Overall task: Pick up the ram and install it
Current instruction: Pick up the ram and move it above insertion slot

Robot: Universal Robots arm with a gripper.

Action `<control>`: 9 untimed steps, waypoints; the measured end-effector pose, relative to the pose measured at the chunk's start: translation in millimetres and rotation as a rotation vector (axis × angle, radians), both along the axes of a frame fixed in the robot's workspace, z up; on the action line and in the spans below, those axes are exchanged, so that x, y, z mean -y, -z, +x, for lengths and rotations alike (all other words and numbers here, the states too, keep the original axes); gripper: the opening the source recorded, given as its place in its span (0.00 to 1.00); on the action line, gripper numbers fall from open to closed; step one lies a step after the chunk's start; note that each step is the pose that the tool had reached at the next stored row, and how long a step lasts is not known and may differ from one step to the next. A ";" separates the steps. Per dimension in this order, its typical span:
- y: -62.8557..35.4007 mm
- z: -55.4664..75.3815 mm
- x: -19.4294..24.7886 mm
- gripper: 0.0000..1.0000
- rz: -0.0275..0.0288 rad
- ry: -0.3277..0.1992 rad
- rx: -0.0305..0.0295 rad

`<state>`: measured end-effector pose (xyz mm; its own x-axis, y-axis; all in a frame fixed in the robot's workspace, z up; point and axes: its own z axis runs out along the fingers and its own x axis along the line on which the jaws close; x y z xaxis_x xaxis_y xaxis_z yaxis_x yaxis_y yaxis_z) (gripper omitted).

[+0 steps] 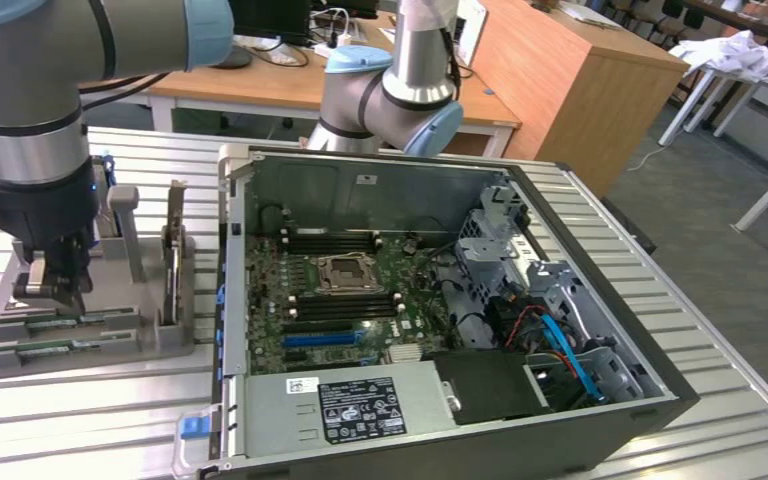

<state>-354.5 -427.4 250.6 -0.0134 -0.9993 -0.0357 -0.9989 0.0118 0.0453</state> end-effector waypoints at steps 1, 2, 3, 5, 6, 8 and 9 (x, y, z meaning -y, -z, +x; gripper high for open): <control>0.4 0.0 0.1 0.36 0.0000 0.000 0.0000; 0.8 0.0 0.3 0.36 0.0000 0.000 0.0000; 1.2 0.0 0.4 0.36 0.0000 -0.001 0.0000; 2.0 0.0 0.6 0.36 0.0000 -0.001 0.0000; 2.3 0.0 0.8 0.36 0.0000 -0.002 0.0000; 3.1 0.0 1.0 0.36 0.0001 -0.002 0.0000; 3.4 0.0 1.1 0.36 0.0000 -0.002 0.0001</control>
